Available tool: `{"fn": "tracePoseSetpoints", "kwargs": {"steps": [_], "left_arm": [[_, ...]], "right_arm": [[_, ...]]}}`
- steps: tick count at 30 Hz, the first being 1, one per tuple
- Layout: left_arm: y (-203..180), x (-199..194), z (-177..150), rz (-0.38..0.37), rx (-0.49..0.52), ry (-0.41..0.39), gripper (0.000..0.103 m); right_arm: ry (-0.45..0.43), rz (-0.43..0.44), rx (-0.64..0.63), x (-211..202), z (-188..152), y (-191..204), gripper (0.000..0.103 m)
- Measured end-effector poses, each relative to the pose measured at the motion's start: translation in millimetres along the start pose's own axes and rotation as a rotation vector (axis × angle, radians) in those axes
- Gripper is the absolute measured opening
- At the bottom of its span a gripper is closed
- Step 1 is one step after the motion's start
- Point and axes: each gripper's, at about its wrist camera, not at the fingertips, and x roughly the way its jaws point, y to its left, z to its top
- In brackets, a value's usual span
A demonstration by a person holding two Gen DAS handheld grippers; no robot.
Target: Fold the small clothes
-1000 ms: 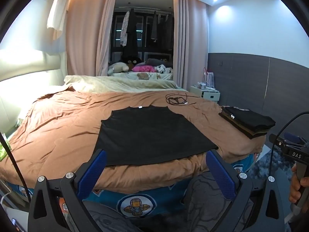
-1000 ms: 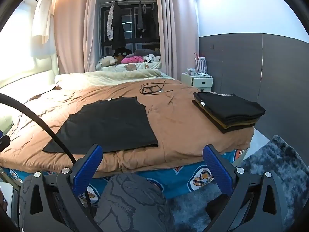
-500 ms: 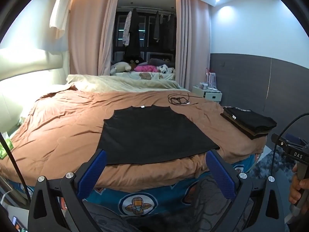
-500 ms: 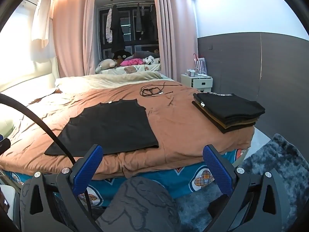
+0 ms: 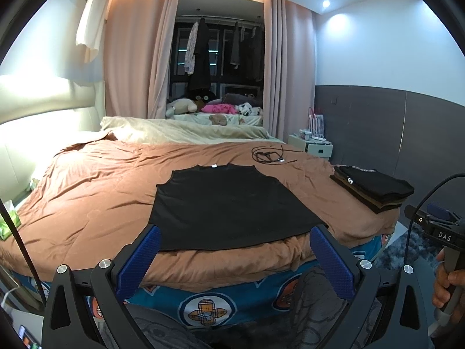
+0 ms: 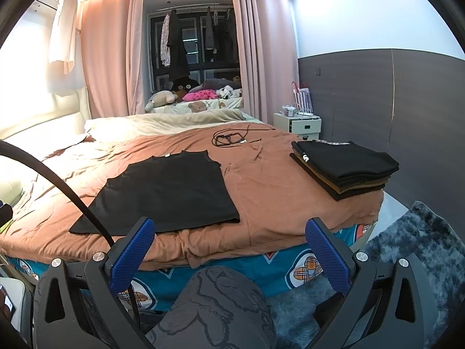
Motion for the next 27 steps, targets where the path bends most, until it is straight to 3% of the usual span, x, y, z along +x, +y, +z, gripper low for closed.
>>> {"fn": "tracePoseSetpoints", "kwargs": {"steps": [27], "left_arm": [[0.4,-1.1,1.6,-0.007,-0.008,-0.002,0.103]], "right_arm": [[-0.014,-0.011,-0.004,-3.4,-5.0,-0.9,0.103]]}}
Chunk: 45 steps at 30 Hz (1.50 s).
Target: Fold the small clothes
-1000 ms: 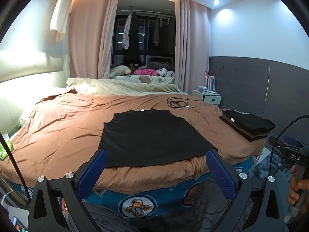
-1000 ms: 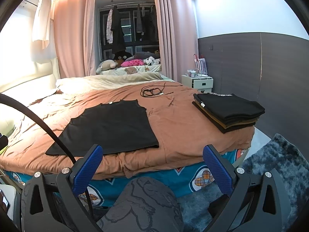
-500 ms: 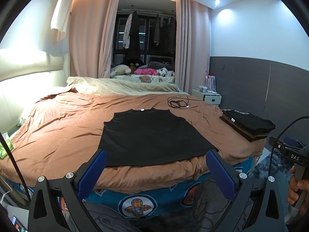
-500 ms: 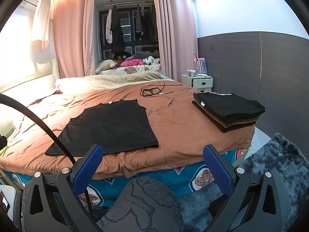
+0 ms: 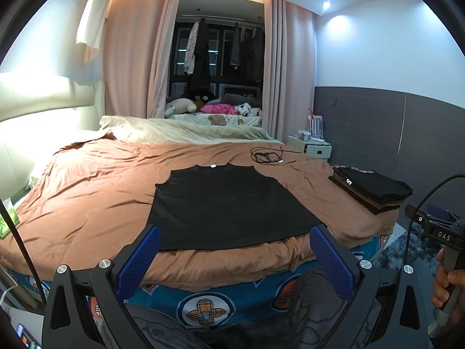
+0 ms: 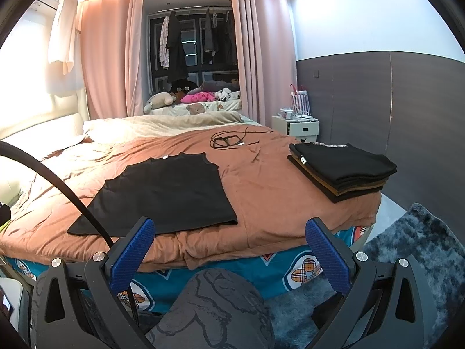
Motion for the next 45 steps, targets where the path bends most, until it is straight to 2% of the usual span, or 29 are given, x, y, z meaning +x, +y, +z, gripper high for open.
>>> {"fn": "tracePoseSetpoints", "kwargs": {"steps": [26,38,45], "left_arm": [[0.4,-0.9,-0.8,-0.010,0.007,-0.002,0.103],[10.9,24.3,-2.8,0.003,-0.008,0.028,0.103],[35.2,52.4,-8.2,0.040,-0.057,0.075,0.103]], "right_arm": [[-0.009,-0.013,0.000,1.4,-1.3,-4.5,0.103],[0.013,-0.015,0.005,20.9,1.9,-4.8,0.103],[0.050,0.000,0.029,43.5,4.7,-9.0,0.103]]}}
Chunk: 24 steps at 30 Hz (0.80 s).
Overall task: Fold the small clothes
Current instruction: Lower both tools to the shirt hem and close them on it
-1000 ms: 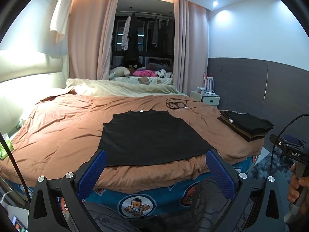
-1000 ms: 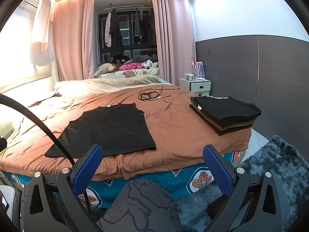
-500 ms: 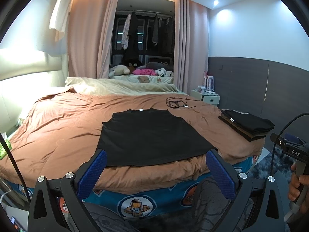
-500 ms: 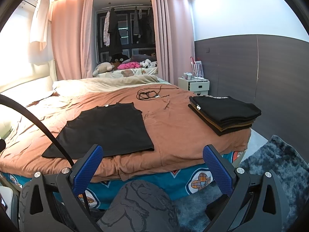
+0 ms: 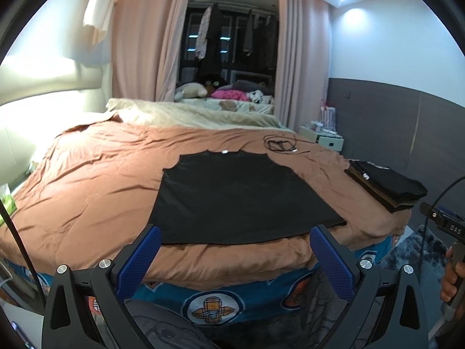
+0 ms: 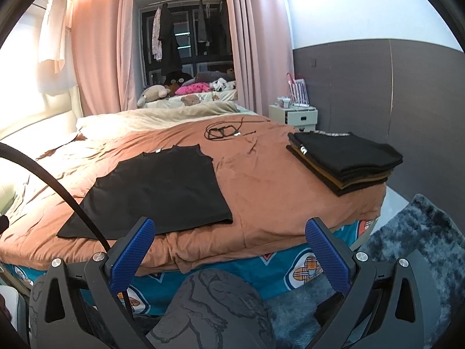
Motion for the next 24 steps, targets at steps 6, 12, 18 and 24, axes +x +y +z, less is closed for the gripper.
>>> {"fn": "tracePoseSetpoints", "kwargs": {"steps": [6,12,18,24], "left_arm": [[22.4,24.4,1.7,0.017,-0.044,0.020,0.103],[41.3,53.6,4.5,0.055,-0.047,0.033,0.093],[70.8,94.8,2.2,0.100,-0.097,0.098,0.073],[100.9,125.9,-2.6,0.146,-0.142,0.164,0.060]], "right_arm": [[0.023,0.031,0.007,23.0,8.7,-3.5,0.103],[0.055,0.078,0.002,52.8,18.6,-7.3,0.094],[0.145,0.120,0.012,94.4,28.2,-18.5,0.074],[0.216,0.136,0.029,124.8,43.5,-32.1,0.061]]}}
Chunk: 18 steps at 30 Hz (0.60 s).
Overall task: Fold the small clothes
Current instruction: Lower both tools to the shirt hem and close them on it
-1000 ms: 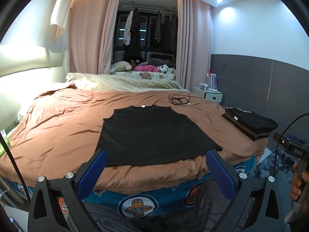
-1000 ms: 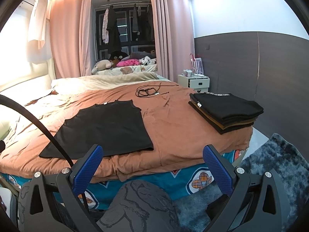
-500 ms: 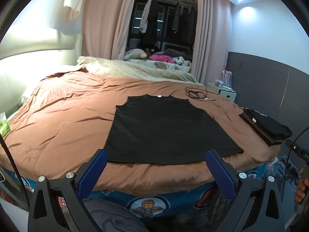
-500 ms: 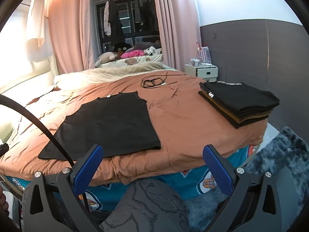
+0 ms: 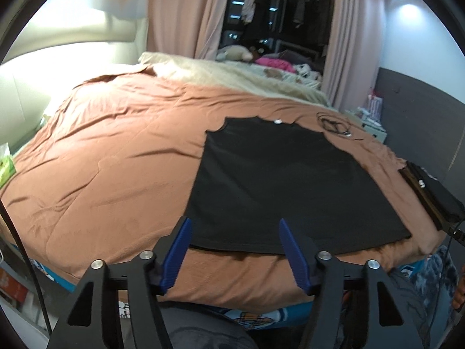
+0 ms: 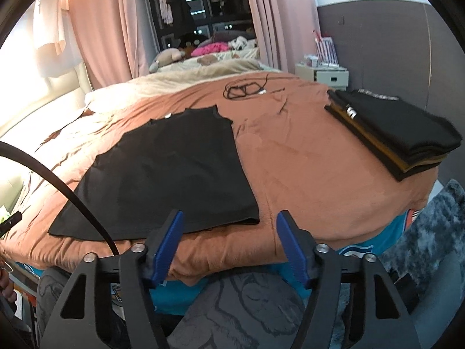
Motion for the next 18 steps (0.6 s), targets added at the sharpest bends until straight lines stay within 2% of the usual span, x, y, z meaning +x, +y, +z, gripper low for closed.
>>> {"fn": "tracePoseSetpoints", "kwargs": {"steps": [2,10,12,18], "left_arm": [[7.3,12.0,0.7,0.016,-0.014,0.023,0.057],[28.0,50.1,-5.8,0.074,-0.043,0.114,0.043],[33.6,58.1,-7.9,0.073,-0.058,0.136,0.037],[45.4,79.2,-13.0,0.075,-0.091,0.186,0.030]], "right_arm": [[0.023,0.004,0.005,7.6,7.1,-1.8,0.055],[0.091,0.014,0.017,44.5,28.8,-9.6,0.047],[0.106,0.012,0.017,51.1,31.4,-11.8,0.045],[0.144,0.007,0.033,68.8,39.9,-17.3,0.039]]}}
